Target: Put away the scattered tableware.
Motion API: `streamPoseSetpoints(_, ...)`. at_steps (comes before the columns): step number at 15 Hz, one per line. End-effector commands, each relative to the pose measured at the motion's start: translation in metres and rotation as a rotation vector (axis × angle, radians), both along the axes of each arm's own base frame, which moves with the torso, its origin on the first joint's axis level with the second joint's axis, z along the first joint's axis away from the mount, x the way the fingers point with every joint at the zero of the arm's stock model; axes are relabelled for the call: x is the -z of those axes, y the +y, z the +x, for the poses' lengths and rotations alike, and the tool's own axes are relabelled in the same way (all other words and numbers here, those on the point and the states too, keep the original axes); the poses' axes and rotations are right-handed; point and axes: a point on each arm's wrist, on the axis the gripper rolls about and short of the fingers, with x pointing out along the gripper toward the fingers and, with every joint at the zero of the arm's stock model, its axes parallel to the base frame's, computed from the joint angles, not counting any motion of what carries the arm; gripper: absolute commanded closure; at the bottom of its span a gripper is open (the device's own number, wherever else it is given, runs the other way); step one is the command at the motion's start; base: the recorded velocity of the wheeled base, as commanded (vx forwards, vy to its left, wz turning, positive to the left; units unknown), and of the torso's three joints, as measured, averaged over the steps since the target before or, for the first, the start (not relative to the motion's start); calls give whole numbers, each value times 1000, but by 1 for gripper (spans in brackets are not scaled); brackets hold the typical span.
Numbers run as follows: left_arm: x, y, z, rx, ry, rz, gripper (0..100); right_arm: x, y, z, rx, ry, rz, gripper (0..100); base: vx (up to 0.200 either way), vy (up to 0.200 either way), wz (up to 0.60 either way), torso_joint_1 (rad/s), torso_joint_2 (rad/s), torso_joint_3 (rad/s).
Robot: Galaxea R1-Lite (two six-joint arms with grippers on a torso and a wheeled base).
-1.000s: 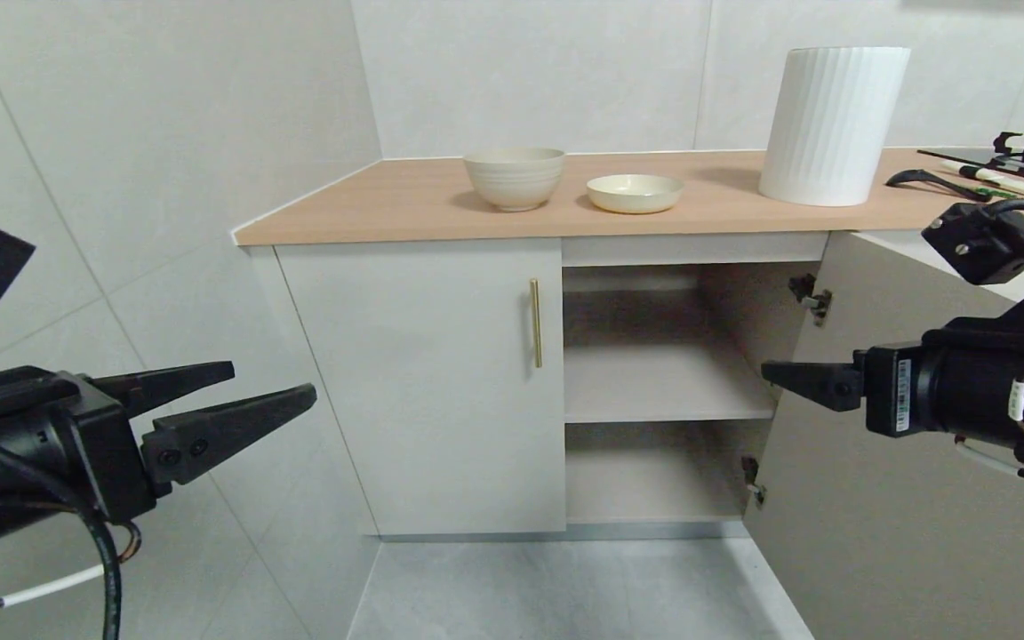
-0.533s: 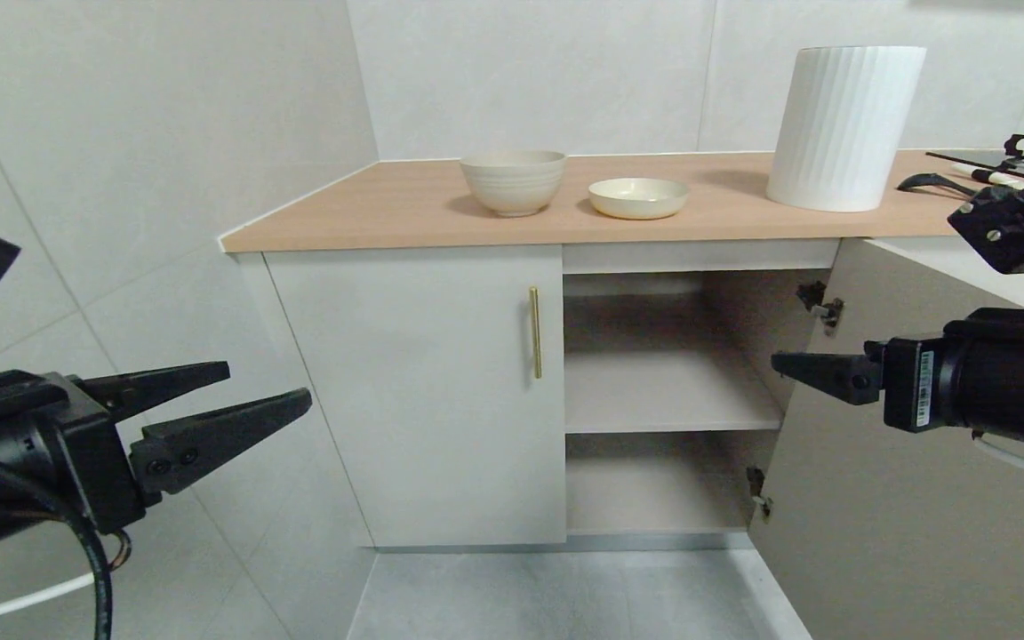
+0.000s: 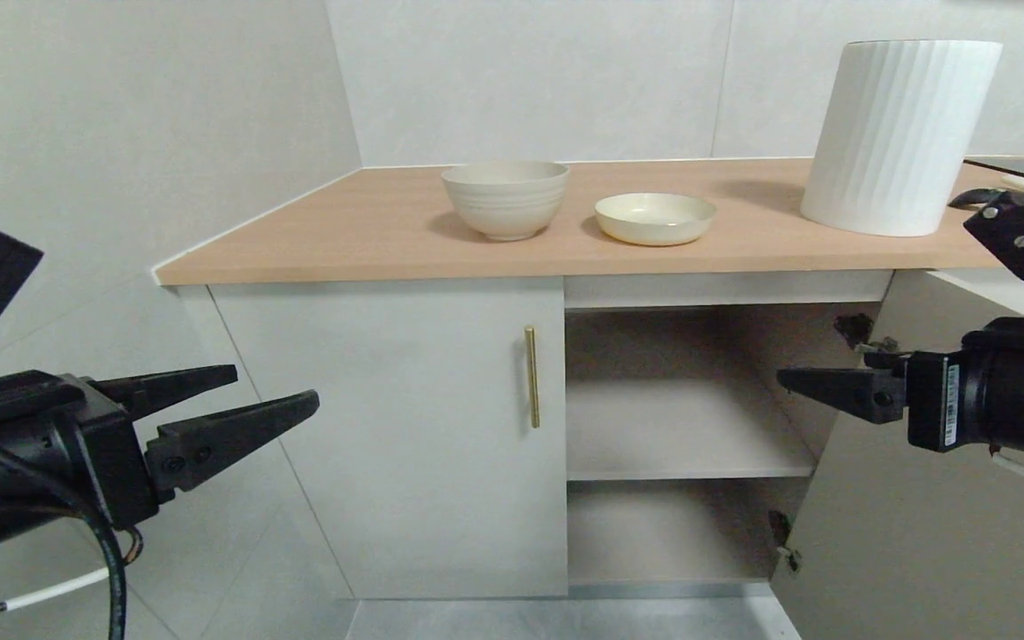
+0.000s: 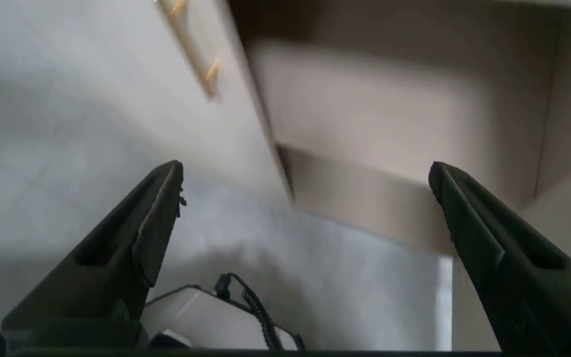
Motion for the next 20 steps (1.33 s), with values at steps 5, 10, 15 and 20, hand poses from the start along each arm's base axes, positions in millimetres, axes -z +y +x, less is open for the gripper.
streamPoseSetpoints(5,1,0,2,-2,6,1,0,0,-2,-4,3,-7,18,0,160,0,0,2,-1,1)
streamPoseSetpoints(10,2,0,0,-2,8,0,0,-2,-4,-7,2,-17,21,0,0,0,0,0,0,0)
streamPoseSetpoints(15,7,-2,8,1,38,8,0,-1,-5,-7,3,-15,18,0,0,0,0,0,0,0)
streamPoseSetpoints(20,10,-4,10,10,51,12,0,-2,-6,-10,2,-23,19,0,0,0,0,23,-103,-81)
